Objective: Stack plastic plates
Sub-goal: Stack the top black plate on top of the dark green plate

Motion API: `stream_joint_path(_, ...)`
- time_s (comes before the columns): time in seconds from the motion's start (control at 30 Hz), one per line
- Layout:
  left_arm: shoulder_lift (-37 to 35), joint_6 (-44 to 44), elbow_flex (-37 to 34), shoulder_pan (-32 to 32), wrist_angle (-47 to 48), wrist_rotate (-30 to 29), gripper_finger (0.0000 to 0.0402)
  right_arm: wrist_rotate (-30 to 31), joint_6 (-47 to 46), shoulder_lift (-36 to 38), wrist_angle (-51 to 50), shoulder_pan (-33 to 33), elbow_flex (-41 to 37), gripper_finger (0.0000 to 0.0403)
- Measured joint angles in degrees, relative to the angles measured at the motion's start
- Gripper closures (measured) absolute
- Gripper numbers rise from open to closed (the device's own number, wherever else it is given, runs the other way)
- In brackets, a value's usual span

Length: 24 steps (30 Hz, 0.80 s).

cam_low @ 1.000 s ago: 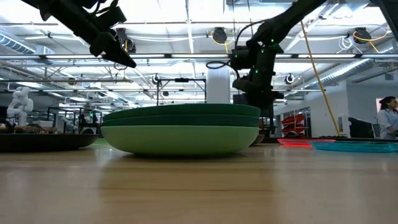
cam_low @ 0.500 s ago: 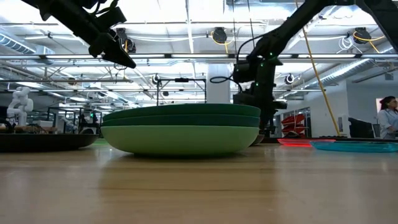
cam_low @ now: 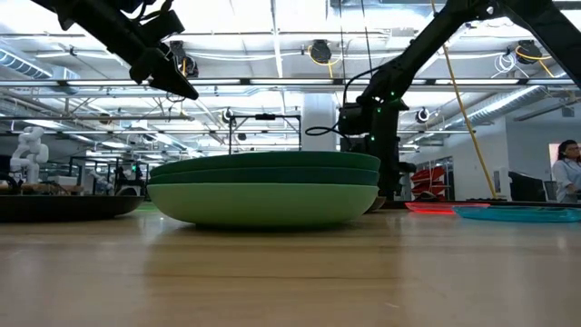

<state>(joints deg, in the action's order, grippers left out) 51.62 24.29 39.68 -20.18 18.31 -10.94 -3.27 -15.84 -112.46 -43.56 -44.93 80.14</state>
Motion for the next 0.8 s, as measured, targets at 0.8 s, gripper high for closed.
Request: stream_joint_path(0.8,0.0,0.0,0.0,0.0,0.0,0.0,0.0307,-0.7,-1.5,0.1,2.6,0.0,0.0,0.0393)
